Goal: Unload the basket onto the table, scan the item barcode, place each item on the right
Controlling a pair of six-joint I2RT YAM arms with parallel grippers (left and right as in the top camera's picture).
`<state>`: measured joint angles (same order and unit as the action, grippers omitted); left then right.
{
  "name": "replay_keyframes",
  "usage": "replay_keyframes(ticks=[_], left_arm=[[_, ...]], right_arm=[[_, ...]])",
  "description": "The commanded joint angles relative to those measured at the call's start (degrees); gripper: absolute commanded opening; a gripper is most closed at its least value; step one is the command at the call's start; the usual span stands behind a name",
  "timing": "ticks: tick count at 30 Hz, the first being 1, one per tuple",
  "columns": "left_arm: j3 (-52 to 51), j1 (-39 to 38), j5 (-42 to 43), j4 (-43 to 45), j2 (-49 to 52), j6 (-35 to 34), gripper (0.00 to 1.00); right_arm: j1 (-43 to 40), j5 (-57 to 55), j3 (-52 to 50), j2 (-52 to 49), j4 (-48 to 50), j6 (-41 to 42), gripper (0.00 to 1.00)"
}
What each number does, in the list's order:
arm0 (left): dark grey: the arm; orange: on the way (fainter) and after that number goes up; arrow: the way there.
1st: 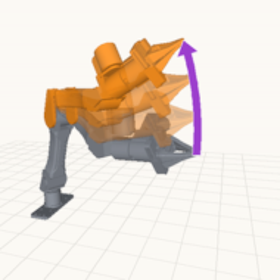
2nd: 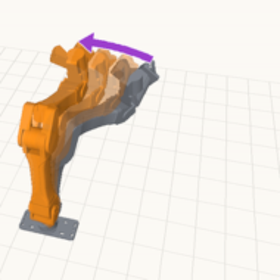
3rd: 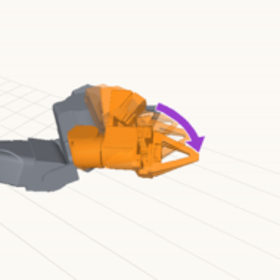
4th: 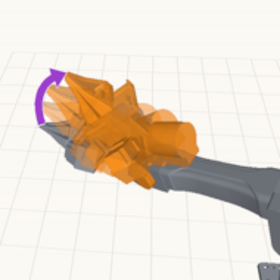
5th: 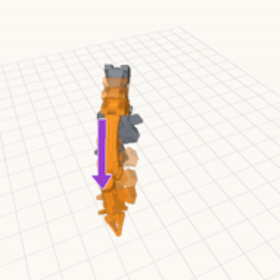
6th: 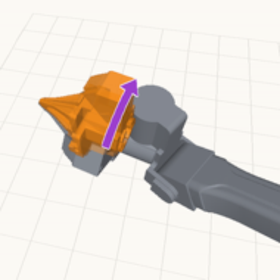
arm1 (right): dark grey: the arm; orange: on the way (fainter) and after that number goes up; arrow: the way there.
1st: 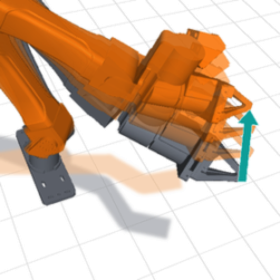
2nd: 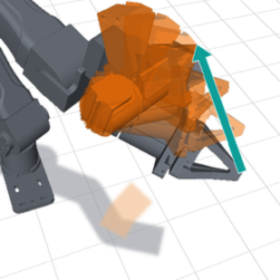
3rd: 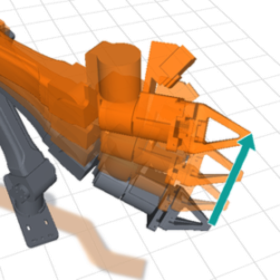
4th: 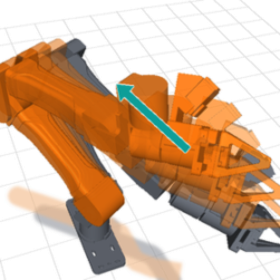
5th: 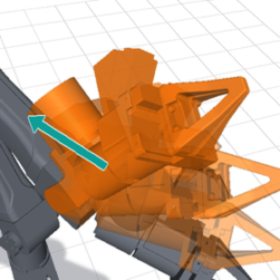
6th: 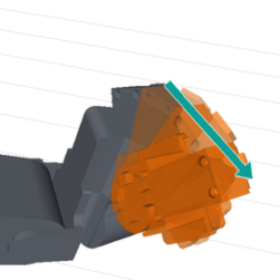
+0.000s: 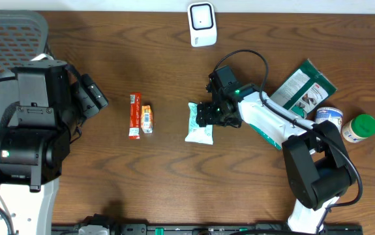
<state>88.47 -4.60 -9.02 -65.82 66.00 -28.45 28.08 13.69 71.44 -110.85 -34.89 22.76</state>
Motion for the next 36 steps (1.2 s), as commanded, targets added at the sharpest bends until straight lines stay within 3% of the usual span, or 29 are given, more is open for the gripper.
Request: replay_keyframes(ticks=[1,23,24,25,26,27,29,30,36], left_arm=[[0.66,0.15,-0.68,-0.15,-0.02,0.57,0.90],[0.66,0.15,-0.96,0.90,-0.09,0.63,0.90],[0.66,0.13,0.28,3.50,-0.09,0.07,0.90],[0.63,0.13,3.17,3.65,-0.07,0.37,1.00],[0.33,0.13,5.66,4.20,0.35,0.35,0.83],[-0.04,0.11,8.59,4.44,0.85,0.37,0.52],[-1.49,-0.72,14.73,3.67,2.71,0.39,0.12],[-2.73,-1.53,17.31,3.52,3.91,0.42,0.07],[-8.44,-10.80,23.10,10.10,17.64,8.15,0.08]], right_arm=[[0.04,1.01,-0.22,-0.07,-0.04,-0.76,0.80],[-5.44,6.32,-0.22,-0.07,-0.81,-3.82,0.85],[-5.46,6.32,-0.22,-0.07,-0.92,-3.82,0.85],[-5.55,6.45,-0.22,-0.07,-0.94,-4.00,0.86],[-5.70,7.28,-0.22,-0.07,-0.92,-4.24,0.85],[-5.92,9.05,-0.22,-0.07,-0.85,-4.85,0.85],[-6.51,13.35,-0.22,-0.07,-0.70,-6.05,0.84],[-6.97,14.99,-0.22,-0.07,-0.74,-6.21,0.84],[-11.02,20.55,-0.22,-0.07,-2.16,-8.72,0.84]])
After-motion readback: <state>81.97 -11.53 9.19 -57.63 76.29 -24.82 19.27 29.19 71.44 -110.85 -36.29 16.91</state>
